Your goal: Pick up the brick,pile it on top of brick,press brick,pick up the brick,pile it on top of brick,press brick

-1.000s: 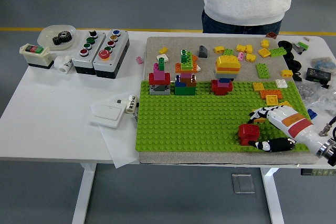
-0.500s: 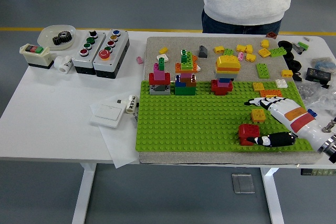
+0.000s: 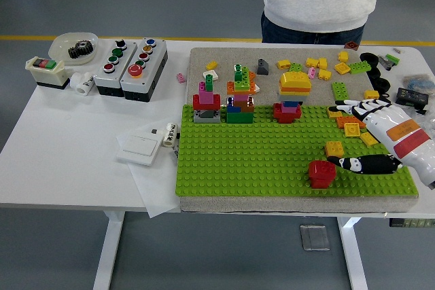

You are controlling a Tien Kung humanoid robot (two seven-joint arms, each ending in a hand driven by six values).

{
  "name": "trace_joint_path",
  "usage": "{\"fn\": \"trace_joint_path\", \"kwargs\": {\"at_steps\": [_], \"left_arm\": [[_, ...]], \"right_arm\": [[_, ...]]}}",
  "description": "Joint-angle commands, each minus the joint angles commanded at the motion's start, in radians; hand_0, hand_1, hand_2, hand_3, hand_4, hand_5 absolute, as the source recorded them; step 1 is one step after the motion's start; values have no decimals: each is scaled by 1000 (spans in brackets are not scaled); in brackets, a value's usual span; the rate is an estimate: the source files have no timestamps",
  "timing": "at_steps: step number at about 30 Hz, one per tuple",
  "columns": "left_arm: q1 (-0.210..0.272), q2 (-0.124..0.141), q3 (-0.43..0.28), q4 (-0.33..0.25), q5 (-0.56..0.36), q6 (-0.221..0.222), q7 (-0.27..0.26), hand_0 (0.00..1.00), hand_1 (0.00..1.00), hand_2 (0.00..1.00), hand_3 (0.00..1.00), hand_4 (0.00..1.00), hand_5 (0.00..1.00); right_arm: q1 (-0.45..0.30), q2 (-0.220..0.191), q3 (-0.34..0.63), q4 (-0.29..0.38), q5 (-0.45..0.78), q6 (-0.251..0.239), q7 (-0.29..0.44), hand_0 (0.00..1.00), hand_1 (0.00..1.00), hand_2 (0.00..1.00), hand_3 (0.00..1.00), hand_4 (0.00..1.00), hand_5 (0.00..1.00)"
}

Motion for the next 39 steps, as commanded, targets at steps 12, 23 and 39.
{"fn": "trace_joint_path", "kwargs": {"at_steps": [12, 23, 39], "left_arm": [[1, 1, 2, 1, -4, 0, -1, 821, 899, 921, 816, 806, 808], [1, 2, 5, 0, -8, 0, -3, 820, 898, 921, 817, 808, 808], [-1, 2, 8, -1, -13, 0, -4, 818, 898, 921, 816, 810, 810]], "right_arm": [[-41, -69, -1, 150, -108, 149, -13, 682, 674, 725, 604, 842, 559], [-12, -64, -41, 111, -110, 168, -4, 655, 649, 694, 583, 841, 545], [8, -44, -79, 24, -96, 168, 6, 621, 616, 659, 553, 798, 537]]}}
